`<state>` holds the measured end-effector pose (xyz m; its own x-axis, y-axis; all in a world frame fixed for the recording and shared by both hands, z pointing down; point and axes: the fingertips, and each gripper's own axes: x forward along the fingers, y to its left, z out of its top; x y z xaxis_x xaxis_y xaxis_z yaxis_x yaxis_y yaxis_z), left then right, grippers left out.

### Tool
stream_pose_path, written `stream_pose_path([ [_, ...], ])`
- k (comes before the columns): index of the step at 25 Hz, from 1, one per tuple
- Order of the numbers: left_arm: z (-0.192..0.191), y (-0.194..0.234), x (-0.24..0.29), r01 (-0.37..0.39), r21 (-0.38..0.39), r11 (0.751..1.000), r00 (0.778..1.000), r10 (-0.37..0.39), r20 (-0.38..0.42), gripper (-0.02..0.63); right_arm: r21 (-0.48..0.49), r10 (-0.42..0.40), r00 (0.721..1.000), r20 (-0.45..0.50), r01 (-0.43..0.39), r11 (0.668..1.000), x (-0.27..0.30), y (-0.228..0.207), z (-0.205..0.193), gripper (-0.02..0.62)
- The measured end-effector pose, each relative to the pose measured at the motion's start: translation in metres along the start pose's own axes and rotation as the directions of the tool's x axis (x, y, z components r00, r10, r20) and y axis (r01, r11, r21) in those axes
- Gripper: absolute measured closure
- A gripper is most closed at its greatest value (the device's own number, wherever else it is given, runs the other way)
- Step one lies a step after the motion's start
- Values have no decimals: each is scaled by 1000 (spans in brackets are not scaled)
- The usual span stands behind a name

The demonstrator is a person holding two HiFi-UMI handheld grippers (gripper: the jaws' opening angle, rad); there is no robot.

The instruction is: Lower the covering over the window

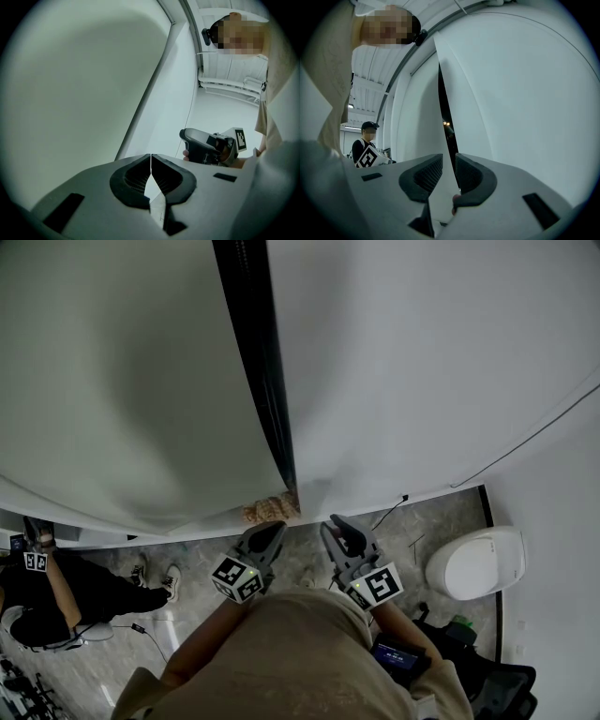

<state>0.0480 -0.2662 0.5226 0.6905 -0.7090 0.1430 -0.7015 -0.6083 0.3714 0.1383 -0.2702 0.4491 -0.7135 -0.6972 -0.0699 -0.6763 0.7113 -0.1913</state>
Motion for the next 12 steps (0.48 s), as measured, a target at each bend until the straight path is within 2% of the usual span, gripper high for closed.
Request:
stream_pose_path([
  [3, -1, -2, 3, 4, 1, 1000, 1000, -4, 1, 588, -5, -2, 1000, -25, 2, 1000, -3, -3, -6, 514],
  [7, 0, -2, 4, 1, 3, 1000, 1000, -1, 7, 588, -30, 21, 999, 31, -20, 999, -1, -1, 5, 514],
  [12, 2, -2, 3, -5, 4, 1000, 1000, 5, 16, 588, -26, 5, 1000, 17, -4, 1000, -2, -1, 6, 512],
])
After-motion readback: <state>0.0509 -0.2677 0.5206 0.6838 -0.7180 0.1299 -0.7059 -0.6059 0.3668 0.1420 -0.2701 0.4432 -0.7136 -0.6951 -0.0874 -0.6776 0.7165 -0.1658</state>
